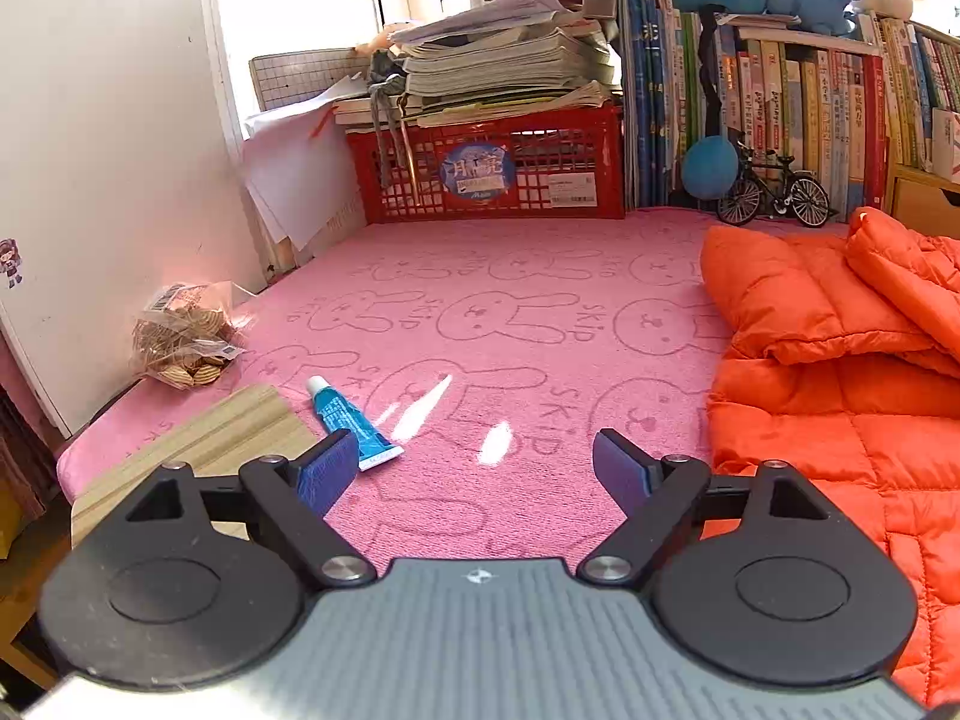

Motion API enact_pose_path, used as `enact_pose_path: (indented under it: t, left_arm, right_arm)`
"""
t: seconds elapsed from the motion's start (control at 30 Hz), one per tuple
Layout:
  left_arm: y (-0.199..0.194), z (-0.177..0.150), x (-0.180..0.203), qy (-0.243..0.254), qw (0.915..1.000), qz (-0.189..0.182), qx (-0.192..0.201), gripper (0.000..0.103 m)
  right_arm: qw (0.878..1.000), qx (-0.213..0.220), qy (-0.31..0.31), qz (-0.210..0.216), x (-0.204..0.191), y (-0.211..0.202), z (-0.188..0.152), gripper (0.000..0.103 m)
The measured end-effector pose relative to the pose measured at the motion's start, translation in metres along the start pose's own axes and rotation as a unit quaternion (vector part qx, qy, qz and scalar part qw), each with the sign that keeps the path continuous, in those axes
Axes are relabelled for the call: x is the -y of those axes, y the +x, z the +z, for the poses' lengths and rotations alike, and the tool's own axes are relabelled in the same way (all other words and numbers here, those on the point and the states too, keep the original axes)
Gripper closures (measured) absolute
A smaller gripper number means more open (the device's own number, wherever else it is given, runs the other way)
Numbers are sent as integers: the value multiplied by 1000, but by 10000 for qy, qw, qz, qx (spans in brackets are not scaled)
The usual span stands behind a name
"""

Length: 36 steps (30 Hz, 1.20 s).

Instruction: Fold clothes

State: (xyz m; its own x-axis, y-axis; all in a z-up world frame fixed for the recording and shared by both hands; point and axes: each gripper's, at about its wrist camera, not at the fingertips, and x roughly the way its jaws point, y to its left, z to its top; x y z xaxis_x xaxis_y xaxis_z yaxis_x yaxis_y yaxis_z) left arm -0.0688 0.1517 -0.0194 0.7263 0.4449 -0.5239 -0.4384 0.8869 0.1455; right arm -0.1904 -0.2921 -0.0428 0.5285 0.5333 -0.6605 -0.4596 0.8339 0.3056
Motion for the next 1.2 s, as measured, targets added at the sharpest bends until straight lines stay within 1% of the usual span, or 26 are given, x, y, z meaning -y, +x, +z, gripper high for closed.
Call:
enact_pose_path:
  t: [0.03,0.07,0.17,0.3,0.33,0.4,0.5,0.57,0.67,0.7,0.73,0.8,0.83,0.9,0.93,1.0,1.03,1.07,1.1,1.13,1.2]
  left_arm:
    - [1,-1,-4,-91,9999,43,-5,17]
    - [2,-2,-7,-164,9998,62,-17,17]
    - [3,-2,-13,-325,9994,93,37,17]
    - [-3,0,-18,-383,9990,72,209,17]
    - [-5,0,-19,-384,9989,27,267,17]
    - [-11,1,-24,-360,9977,-449,359,16]
    - [-23,1,-36,-476,9902,-1174,587,16]
    - [-31,3,-44,-563,9870,-1278,802,15]
    - [-40,11,-62,-916,9795,-1443,1062,15]
    - [-43,14,-68,-1047,9764,-1513,1129,15]
    - [-45,18,-76,-1216,9716,-1635,1203,14]
    - [-48,23,-89,-1439,9611,-1961,1308,14]
    - [-49,26,-96,-1543,9547,-2149,1362,12]
    - [-48,30,-100,-1548,9451,-2508,1413,11]
    - [-46,31,-97,-1477,9426,-2627,1437,11]
    - [-43,33,-88,-1246,9408,-2791,1467,9]
    - [-39,34,-80,-1099,9391,-2920,1442,7]
    - [-35,34,-74,-1015,9368,-3055,1369,7]
    - [-30,34,-67,-930,9343,-3189,1294,7]
    - [-27,32,-59,-840,9319,-3324,1184,7]
    - [-21,27,-43,-650,9282,-3515,1035,7]
  right_arm:
    - [9998,171,9,55,-4,-7,4,62]
    - [9989,405,44,229,-7,-15,8,67]
    - [9925,998,215,672,-14,-32,28,71]
    - [9863,1363,242,902,-20,-19,76,73]
    - [9848,1423,291,953,-18,-12,89,74]
    - [9825,1538,402,971,-16,8,119,77]
    - [9801,1737,603,753,-4,34,159,79]
    - [9781,1809,857,565,9,51,181,79]
    - [9717,1782,1546,120,36,77,203,79]
    - [9676,1766,1805,-68,47,85,206,80]
    - [9625,1749,2060,-254,57,93,209,80]
    - [9506,1732,2515,-560,77,105,208,80]
    - [9459,1750,2653,-653,84,108,206,80]
    - [9374,1847,2858,-744,97,110,197,79]
    - [9373,1911,2831,-690,100,108,193,77]
    - [9393,2021,2720,-532,103,102,187,68]
    - [9422,2072,2601,-400,103,94,185,57]
    - [9453,2151,2428,-329,101,87,183,42]
    - [9482,2230,2246,-269,99,79,182,37]
    - [9522,2305,1978,-319,95,72,183,32]
    - [9594,2351,1409,-671,85,62,186,24]
